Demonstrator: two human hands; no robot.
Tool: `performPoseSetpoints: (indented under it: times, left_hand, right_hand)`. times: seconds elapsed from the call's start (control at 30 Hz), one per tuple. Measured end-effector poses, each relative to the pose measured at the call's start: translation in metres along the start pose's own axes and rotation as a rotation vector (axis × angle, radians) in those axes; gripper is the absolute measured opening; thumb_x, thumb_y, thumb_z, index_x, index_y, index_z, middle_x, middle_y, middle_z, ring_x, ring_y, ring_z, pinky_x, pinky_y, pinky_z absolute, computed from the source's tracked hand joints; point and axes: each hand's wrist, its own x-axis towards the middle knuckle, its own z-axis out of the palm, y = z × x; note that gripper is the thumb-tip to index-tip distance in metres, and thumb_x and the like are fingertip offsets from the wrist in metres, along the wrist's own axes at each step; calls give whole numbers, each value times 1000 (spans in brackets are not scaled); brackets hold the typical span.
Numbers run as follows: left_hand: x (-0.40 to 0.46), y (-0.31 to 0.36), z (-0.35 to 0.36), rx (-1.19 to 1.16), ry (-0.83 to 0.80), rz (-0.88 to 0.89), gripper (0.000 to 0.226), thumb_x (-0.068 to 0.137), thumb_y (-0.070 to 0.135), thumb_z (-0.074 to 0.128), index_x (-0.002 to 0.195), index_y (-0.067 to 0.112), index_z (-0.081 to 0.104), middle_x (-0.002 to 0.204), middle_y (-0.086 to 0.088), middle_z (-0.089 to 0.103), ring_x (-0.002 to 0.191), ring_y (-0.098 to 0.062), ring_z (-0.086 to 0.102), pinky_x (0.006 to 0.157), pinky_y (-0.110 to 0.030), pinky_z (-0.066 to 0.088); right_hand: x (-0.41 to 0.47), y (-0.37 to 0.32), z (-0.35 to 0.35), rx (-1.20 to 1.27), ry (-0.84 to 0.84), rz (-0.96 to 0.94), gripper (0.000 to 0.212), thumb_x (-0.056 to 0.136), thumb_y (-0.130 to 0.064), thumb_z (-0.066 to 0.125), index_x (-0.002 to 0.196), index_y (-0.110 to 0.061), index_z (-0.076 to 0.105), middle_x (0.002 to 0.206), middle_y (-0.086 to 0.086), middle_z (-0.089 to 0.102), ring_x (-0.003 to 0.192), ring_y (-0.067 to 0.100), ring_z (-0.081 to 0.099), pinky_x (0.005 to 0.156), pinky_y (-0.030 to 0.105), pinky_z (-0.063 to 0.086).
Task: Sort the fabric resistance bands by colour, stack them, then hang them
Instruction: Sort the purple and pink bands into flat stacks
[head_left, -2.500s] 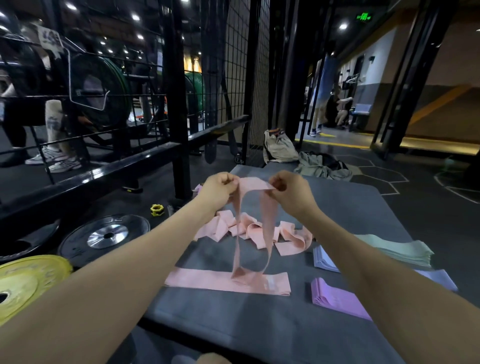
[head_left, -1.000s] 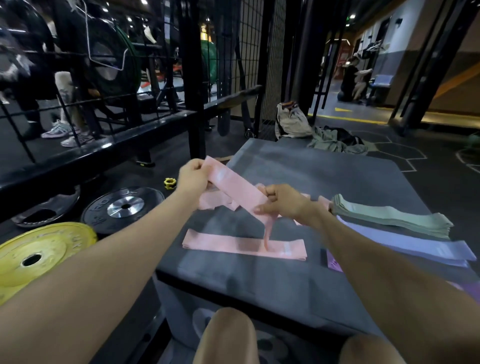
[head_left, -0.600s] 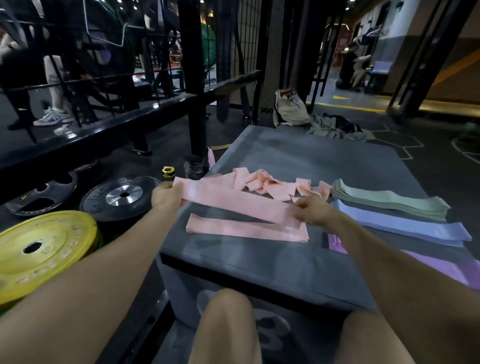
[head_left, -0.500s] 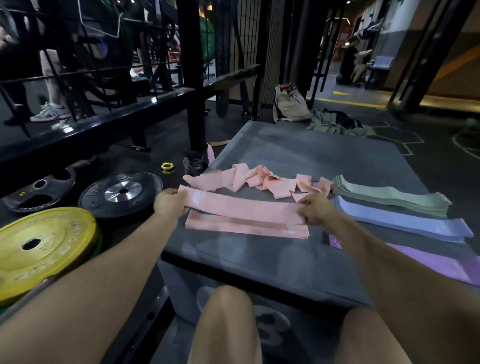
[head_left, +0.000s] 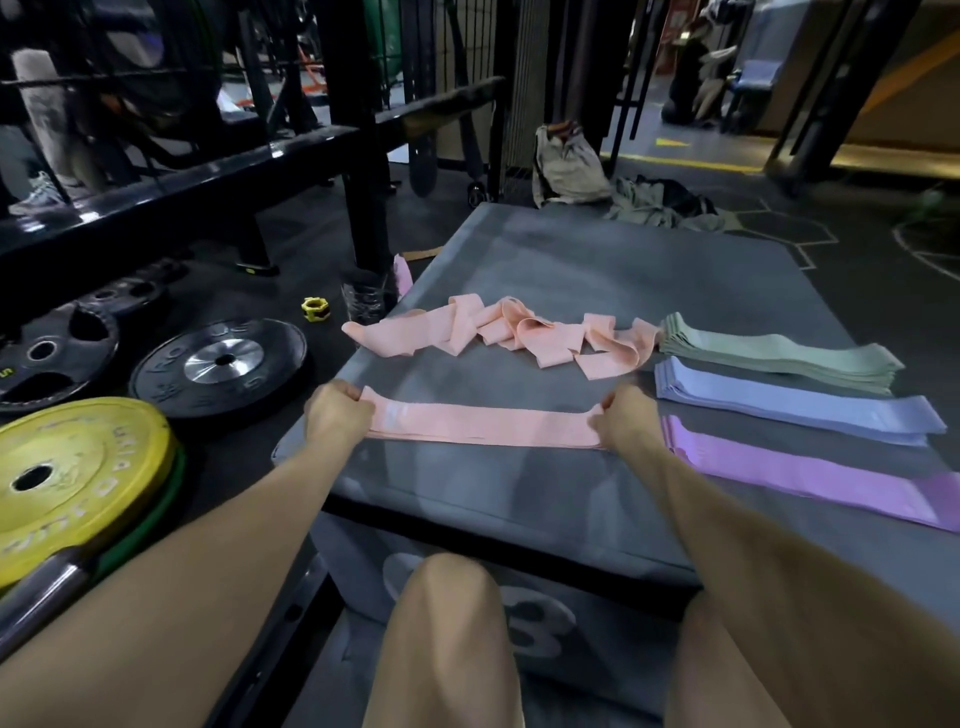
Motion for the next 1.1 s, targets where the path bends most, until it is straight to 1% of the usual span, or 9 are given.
performPoseSetpoints:
  times: [0.13,0.23,0.37,0.5,0.7,0.87,0.97,1.03,1.1]
  left_hand:
    - [5,-6,-3,24,-11,42,28,81,9,62,109,5,62,118,-15,60,109,-32,55,87,-31,43]
    - [11,-12,-9,36,-21,149,43,77,14,67,118,11,56,122,-13,54,115,-30,49,96,-36,43]
    - [16,-20,-21,-55,-315,337,74,67,12,81,132,17,46,135,-5,41,127,-20,41,103,-32,37]
    - [30,-35,-26,23,-554,369,95,57,12,88,137,27,40,143,4,36,133,-14,34,109,-29,29]
    - [39,-36,-27,-39,-635,363,83,63,-1,82,134,20,46,138,1,46,131,-13,40,109,-24,27]
    - [38,-33,-32,-34,-603,398,55,66,-2,80,109,24,59,117,4,57,115,-10,50,101,-21,33]
    - [39,-34,-30,-14,-576,411,51,65,0,81,103,27,61,114,5,59,114,-12,52,104,-25,35]
    - [39,-34,-30,-21,-584,394,54,65,0,81,106,28,60,117,4,58,117,-14,52,103,-25,36]
    - [38,-32,-32,21,-613,393,64,65,2,82,119,25,56,124,4,54,122,-14,48,101,-23,34]
  right_hand:
    - [-4,-6,6,-111,68,-99,33,87,-6,55,121,-5,54,129,17,49,119,33,45,96,35,39]
    - [-12,-21,10,-151,108,-284,40,86,-13,60,125,-9,52,131,15,45,120,32,38,100,33,31]
    - [-30,-53,25,-8,-148,-532,52,82,-22,69,130,-12,52,136,10,45,129,25,36,109,28,25]
    - [-38,-77,49,-77,-314,-655,67,79,-25,73,139,-15,43,143,6,39,133,22,34,111,28,25]
    - [-26,-91,65,-155,-390,-680,77,78,-34,73,143,-17,36,148,5,33,135,24,32,113,35,26]
    - [-26,-87,73,-120,-337,-704,61,80,-33,71,134,-16,48,131,4,48,123,24,42,106,33,33]
    - [-27,-84,76,-112,-320,-719,56,82,-33,69,132,-16,51,129,4,48,122,23,42,106,32,32]
    - [-28,-85,76,-111,-320,-720,57,82,-33,69,132,-16,50,131,5,48,123,23,41,107,31,31]
    - [-29,-84,74,-116,-325,-716,59,82,-33,69,134,-16,48,133,5,47,124,23,40,109,30,30]
